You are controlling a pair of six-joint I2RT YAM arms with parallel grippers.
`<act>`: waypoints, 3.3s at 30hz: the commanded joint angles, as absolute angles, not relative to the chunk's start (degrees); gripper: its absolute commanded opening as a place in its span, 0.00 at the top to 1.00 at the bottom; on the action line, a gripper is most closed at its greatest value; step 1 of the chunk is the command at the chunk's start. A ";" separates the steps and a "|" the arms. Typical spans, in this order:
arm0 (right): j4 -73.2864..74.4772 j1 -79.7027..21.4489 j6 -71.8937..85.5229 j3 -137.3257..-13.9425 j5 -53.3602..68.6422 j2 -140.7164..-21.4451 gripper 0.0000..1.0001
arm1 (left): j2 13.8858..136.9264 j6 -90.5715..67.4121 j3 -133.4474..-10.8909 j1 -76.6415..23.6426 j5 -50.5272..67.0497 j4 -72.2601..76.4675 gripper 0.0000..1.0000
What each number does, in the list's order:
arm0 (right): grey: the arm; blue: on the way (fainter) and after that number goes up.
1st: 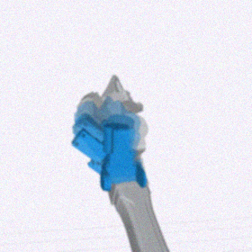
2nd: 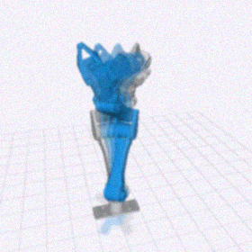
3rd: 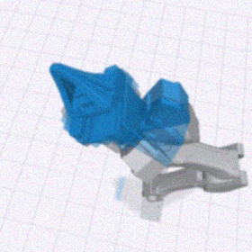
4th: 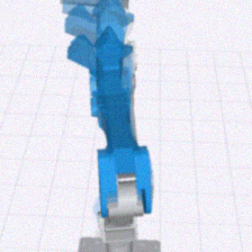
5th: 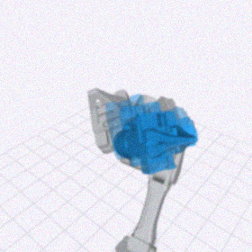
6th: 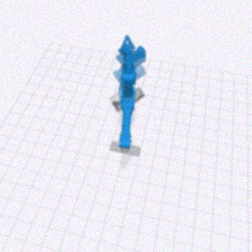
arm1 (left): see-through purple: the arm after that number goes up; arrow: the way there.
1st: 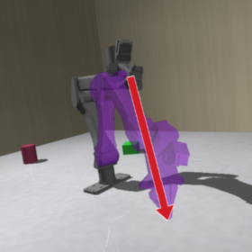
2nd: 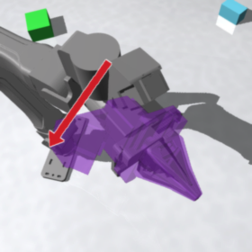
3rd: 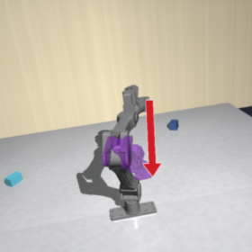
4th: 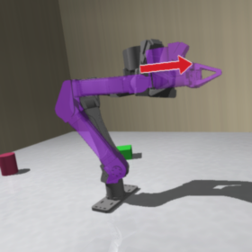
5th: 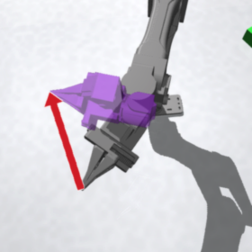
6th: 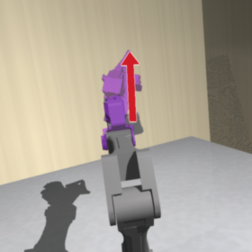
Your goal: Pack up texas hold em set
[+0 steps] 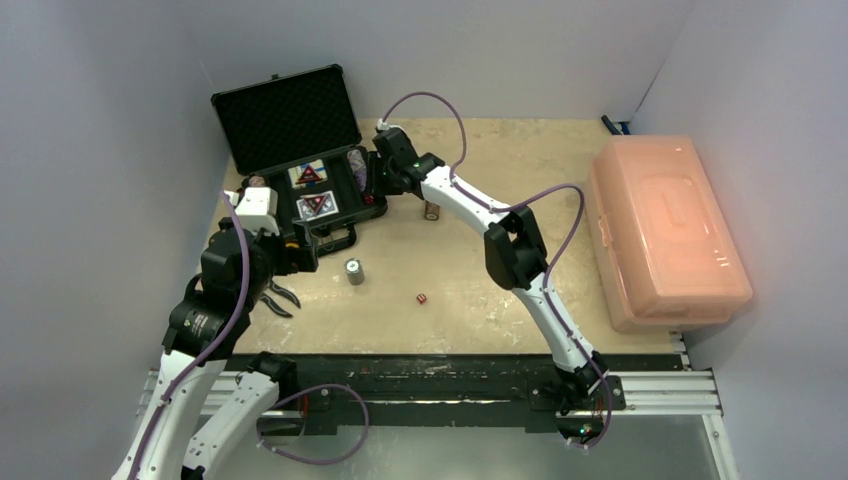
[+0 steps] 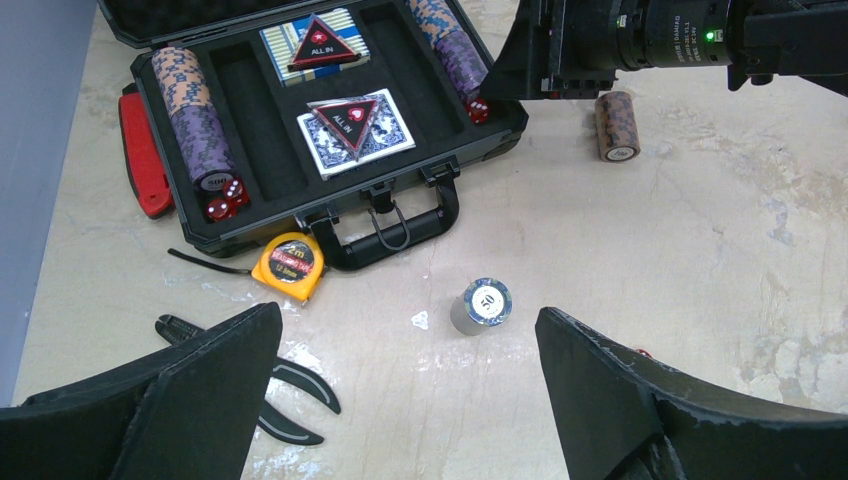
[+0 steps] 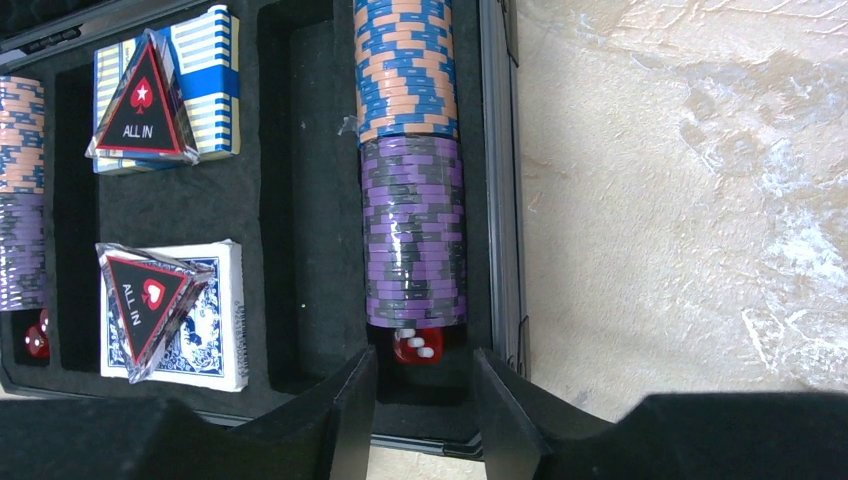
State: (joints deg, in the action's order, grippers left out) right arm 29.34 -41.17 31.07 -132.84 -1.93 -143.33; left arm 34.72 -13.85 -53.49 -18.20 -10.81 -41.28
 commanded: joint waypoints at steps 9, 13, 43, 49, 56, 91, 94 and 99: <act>29.71 -40.55 30.20 -133.02 -2.31 -139.14 0.49 | 34.46 -12.40 -53.00 -18.54 -11.21 -39.62 0.01; 30.04 -40.43 28.49 -129.20 -4.15 -133.56 0.46 | 34.46 -12.33 -52.93 -18.54 -11.38 -39.57 0.01; 24.90 -37.62 22.38 -67.48 -19.98 -72.87 0.05 | 43.09 -13.61 -53.27 -20.67 3.81 -37.92 0.00; 23.47 -37.28 24.84 -58.68 -24.65 -64.88 0.01 | 50.51 -17.02 -55.01 -27.30 3.53 -38.01 0.00; 23.05 -36.76 26.65 -54.82 -29.33 -61.10 0.01 | 56.69 -23.38 -54.47 -37.42 -2.78 -34.67 0.01; 30.76 -27.29 37.70 -49.40 -30.06 -58.10 0.01 | 90.17 -40.61 -66.53 -57.47 -19.36 -33.69 0.23; 30.98 -27.32 37.71 -49.48 -29.62 -57.92 0.01 | 91.32 -41.19 -66.54 -57.43 -19.64 -33.79 0.31; 31.29 -27.31 37.84 -49.48 -29.53 -57.83 0.01 | 93.87 -42.43 -66.36 -57.41 -19.62 -34.21 0.38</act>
State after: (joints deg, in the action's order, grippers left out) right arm 30.74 -27.57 36.88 -49.52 -29.82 -58.83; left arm 92.25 -40.12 -64.53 -57.36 -18.24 -34.02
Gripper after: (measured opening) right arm 0.987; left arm 0.646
